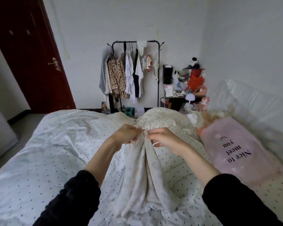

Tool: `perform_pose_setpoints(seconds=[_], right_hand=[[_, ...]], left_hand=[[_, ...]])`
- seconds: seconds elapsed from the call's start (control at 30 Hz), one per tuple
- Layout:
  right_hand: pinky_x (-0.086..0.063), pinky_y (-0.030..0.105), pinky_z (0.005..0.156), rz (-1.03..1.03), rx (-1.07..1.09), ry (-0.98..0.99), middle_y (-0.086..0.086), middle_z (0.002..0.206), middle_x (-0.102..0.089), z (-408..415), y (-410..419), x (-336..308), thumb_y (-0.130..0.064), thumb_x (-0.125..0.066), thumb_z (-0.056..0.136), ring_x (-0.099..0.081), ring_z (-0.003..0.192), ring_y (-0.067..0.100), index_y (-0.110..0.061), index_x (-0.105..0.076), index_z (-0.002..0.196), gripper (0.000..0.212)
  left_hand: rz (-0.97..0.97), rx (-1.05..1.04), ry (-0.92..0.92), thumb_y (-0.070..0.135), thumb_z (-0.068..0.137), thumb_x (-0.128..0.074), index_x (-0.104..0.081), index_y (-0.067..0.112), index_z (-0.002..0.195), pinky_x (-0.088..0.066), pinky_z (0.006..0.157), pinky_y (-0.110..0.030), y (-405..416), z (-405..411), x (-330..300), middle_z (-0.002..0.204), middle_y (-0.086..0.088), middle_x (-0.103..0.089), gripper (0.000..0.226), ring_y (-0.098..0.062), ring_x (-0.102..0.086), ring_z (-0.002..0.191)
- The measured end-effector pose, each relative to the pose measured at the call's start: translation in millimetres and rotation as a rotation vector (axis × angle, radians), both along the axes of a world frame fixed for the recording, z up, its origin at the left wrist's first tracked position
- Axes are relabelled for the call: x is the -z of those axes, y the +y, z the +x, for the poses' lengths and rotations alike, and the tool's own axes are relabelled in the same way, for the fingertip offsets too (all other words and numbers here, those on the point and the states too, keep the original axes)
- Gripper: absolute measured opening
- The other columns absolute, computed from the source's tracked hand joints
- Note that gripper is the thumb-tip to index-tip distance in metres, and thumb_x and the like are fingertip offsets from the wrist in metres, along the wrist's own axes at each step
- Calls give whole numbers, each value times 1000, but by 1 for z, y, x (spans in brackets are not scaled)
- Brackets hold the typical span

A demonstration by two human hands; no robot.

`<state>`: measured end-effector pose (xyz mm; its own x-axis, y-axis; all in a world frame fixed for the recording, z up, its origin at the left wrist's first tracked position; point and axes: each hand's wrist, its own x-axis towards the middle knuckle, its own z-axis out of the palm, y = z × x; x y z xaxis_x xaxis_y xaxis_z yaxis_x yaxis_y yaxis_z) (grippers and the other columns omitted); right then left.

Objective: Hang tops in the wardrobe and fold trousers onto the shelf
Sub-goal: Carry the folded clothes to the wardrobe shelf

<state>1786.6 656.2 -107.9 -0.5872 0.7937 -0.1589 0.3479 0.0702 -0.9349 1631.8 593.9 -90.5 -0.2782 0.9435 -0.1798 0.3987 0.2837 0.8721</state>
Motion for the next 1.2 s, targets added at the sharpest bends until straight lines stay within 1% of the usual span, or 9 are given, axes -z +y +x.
perform_pose_setpoints(seconds=[0.13, 0.2, 0.3, 0.4, 0.53, 0.77, 0.93, 1.03, 1.2], right_hand=[[-41, 24, 78, 54, -87, -1, -4, 91, -62, 7, -3, 4, -10, -62, 87, -56, 87, 8, -12, -69, 104, 19], [-41, 28, 79, 44, -71, 79, 3, 95, -63, 8, -1, 7, -11, -65, 84, -57, 89, 14, -7, -69, 105, 21], [-46, 30, 83, -48, 23, 234, 9, 101, -70, 12, 3, 6, -14, -60, 91, -63, 92, 18, -7, -70, 105, 19], [-50, 23, 76, -63, 78, 278, 7, 94, -72, 16, 7, 4, -16, -60, 92, -67, 85, 16, -9, -71, 100, 16], [-43, 25, 73, 16, 201, 223, 9, 83, -63, 18, 11, 8, -24, -64, 89, -55, 74, 19, 10, -65, 103, 36], [-41, 25, 71, -176, 216, 228, 2, 89, -72, 12, 2, 8, -30, -63, 89, -62, 79, 14, -14, -69, 86, 18], [-44, 27, 76, -247, 104, 262, 3, 91, -73, 19, 2, 10, -20, -66, 86, -64, 87, 16, -13, -72, 94, 12], [-44, 28, 75, -246, 116, 303, 4, 87, -70, 19, 2, 16, -10, -64, 86, -62, 87, 19, -14, -74, 86, 11], [-44, 28, 74, -286, 128, 338, 8, 93, -70, 20, 3, 21, -14, -62, 88, -62, 86, 20, -10, -72, 94, 13]], left_hand=[[28, 113, 181, -1, 93, -38, -65, 11, 101, -39, 80, -22, -6, 1, -2, 95, 3, -54, 30, -15, -49, 96], [64, 182, 307, -10, 87, -30, -62, 8, 112, -34, 95, -27, -9, 5, -5, 104, -1, -50, 45, -22, -44, 111], [201, 253, 439, 7, 92, -47, -62, -2, 95, -33, 92, -33, -10, 10, -2, 93, -13, -49, 18, -26, -45, 100], [342, 213, 474, 44, 83, -53, -59, 18, 75, -37, 98, -43, -8, 9, 12, 94, -1, -54, 28, -18, -49, 103], [399, 176, 493, 27, 92, -57, -62, 12, 91, -32, 103, -41, -7, 12, 26, 110, 5, -52, 16, -17, -53, 106], [573, 191, 827, 13, 94, -53, -63, 2, 99, -40, 84, -35, -9, 31, 41, 130, -12, -48, 16, -32, -60, 91], [657, 181, 712, 9, 90, -58, -64, 2, 89, -53, 75, -43, -9, 32, 61, 126, -17, -45, 9, -31, -63, 93], [716, 77, 560, 8, 88, -60, -67, 5, 90, -49, 74, -32, -12, 36, 64, 112, -8, -39, 8, -18, -57, 87], [764, 25, 489, 8, 86, -58, -71, 5, 88, -40, 83, -15, -11, 37, 69, 107, -6, -37, 13, -20, -55, 94]])
